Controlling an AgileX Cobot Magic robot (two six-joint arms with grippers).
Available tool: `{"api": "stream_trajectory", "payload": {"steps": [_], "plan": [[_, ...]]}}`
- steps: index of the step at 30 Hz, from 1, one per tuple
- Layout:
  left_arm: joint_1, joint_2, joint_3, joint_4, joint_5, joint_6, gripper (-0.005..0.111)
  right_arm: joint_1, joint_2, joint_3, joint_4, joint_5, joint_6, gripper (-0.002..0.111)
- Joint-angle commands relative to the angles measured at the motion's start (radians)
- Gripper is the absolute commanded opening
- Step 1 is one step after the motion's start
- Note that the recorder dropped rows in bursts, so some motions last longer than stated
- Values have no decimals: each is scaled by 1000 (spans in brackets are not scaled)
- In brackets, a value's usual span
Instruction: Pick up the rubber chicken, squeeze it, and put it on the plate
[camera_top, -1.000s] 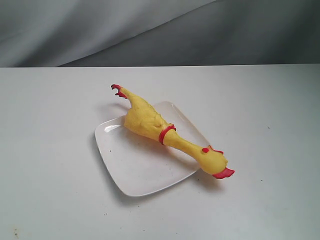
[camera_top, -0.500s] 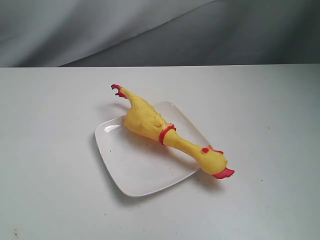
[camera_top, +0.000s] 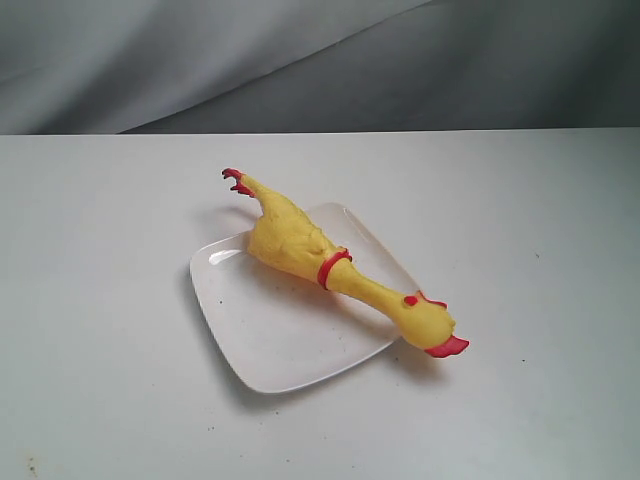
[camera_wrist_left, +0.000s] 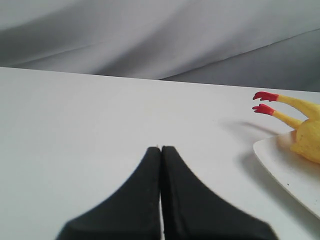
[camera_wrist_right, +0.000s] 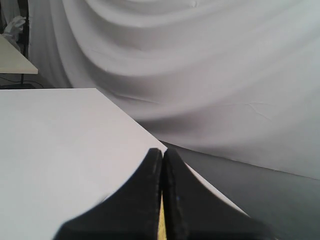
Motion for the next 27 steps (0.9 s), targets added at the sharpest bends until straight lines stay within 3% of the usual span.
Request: {"api": "stream_trajectory", "payload": {"steps": [1, 23, 27], "plan": [[2, -3, 4, -3, -3, 2, 0, 1, -3, 7, 5, 2, 5, 0], [2, -3, 4, -3, -5, 2, 0, -2, -12, 7, 5, 2, 5, 0], [2, -3, 4, -3, -5, 2, 0, -64, -45, 7, 25, -53, 28, 0]]}}
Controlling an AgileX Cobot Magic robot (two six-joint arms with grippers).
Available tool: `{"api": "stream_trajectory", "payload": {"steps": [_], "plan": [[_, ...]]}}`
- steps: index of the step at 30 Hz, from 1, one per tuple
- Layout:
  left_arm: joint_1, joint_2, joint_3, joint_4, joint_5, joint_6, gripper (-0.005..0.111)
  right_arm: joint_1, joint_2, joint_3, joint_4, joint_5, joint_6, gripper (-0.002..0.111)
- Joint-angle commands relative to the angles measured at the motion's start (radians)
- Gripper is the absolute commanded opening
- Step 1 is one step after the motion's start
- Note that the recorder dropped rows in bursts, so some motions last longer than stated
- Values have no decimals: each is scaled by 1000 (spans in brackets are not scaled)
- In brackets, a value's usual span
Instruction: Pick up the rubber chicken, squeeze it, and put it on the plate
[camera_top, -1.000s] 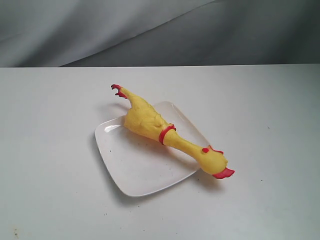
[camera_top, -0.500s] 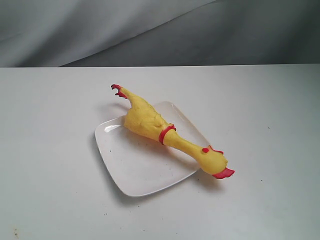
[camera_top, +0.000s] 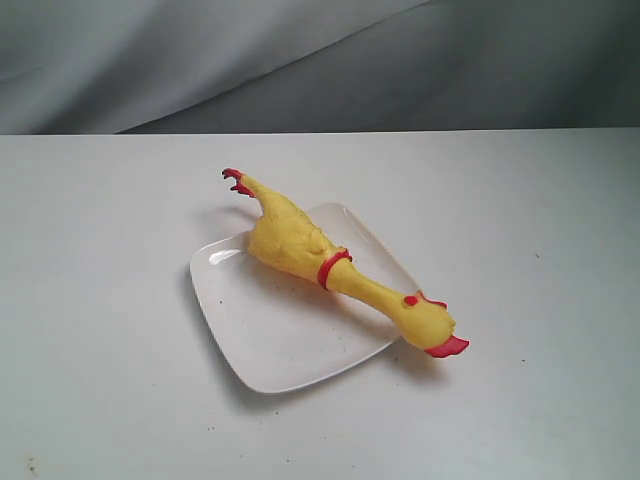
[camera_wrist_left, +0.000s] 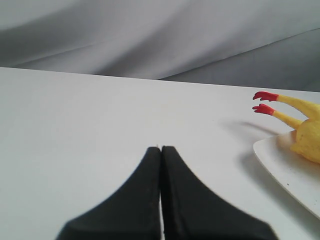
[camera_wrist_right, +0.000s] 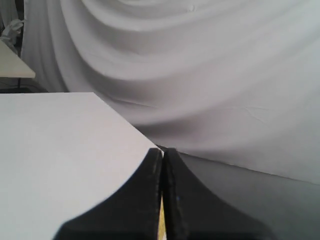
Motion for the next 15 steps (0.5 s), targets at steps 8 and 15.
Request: {"api": "stream_trajectory", "payload": {"steps": [8, 15], "plan": [[2, -3, 4, -3, -5, 1, 0, -360, -135, 103, 8, -45, 104, 0], [2, -3, 4, -3, -5, 1, 0, -545, -280, 285, 2, -92, 162, 0]]}}
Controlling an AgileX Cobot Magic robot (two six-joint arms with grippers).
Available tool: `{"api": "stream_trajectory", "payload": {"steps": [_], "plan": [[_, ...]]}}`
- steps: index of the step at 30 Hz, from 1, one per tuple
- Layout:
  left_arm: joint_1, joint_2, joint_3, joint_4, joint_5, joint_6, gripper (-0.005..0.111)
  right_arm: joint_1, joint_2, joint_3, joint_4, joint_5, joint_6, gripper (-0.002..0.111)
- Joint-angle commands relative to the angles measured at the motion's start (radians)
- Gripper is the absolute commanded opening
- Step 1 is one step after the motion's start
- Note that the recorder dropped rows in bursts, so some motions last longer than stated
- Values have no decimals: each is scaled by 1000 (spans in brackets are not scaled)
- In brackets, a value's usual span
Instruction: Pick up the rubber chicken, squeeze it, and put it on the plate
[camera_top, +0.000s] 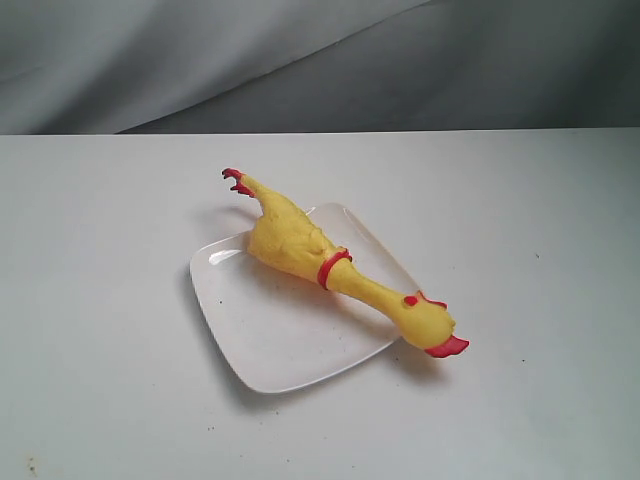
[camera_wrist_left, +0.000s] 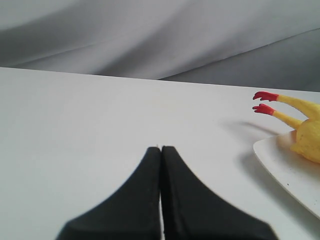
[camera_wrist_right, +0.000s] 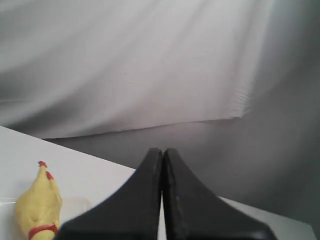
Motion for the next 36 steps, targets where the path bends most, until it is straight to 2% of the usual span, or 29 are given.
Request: {"api": "stream_trajectory", "payload": {"steps": [1, 8, 15, 19, 27, 36], "plan": [[2, -3, 4, -3, -5, 1, 0, -84, -83, 106, -13, -51, 90, 0], [2, -3, 4, -3, -5, 1, 0, -93, -186, 251, -47, -134, 367, 0], [2, -3, 4, -3, -5, 1, 0, -93, -268, 346, -198, -142, 706, 0], [2, -3, 4, -3, -5, 1, 0, -93, -297, 387, -260, -134, 715, 0], [2, -3, 4, -3, -5, 1, 0, -93, -313, 459, -534, -42, 715, 0], [2, -3, 4, -3, -5, 1, 0, -93, -313, 537, -588, -36, 712, 0]]}}
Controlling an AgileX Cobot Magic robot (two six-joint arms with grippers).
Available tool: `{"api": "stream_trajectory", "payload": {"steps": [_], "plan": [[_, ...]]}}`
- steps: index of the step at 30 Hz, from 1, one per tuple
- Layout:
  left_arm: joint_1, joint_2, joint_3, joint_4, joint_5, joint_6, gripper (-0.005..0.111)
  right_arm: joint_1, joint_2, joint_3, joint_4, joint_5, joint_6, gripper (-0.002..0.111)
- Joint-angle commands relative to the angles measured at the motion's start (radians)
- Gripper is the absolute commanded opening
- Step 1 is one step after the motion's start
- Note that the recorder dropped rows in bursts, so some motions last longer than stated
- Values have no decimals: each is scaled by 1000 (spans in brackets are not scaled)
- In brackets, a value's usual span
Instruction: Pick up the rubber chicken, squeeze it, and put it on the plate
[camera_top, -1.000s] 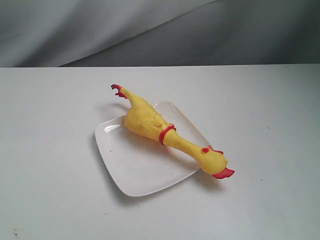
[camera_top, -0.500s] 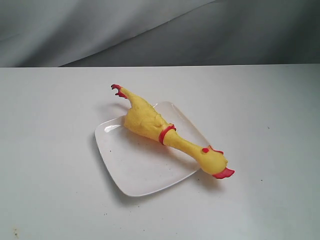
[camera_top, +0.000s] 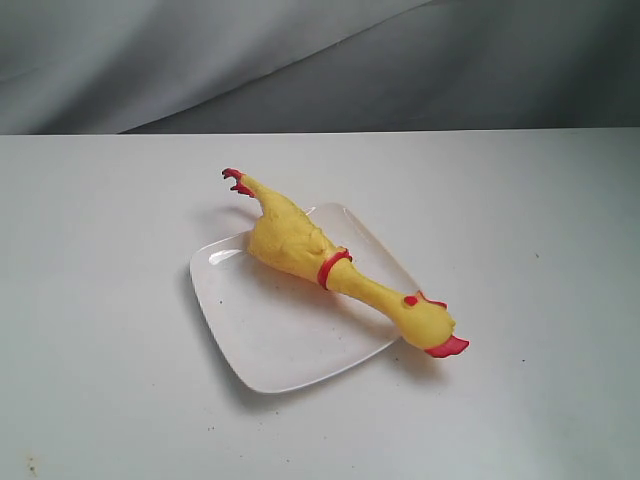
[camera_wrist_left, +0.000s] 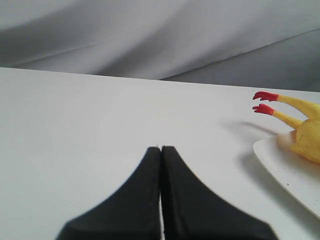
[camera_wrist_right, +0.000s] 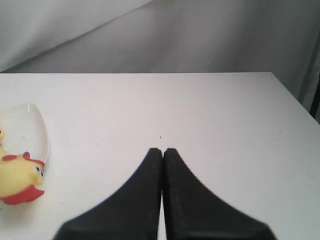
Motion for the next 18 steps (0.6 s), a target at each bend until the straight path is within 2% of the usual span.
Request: {"api": "stream_trajectory", "payload": {"steps": [1, 18], "plan": [[2, -3, 4, -3, -5, 1, 0, -9, -2, 20, -24, 3, 1, 0], [2, -3, 4, -3, -5, 1, 0, -9, -2, 20, -24, 14, -2, 0]]}}
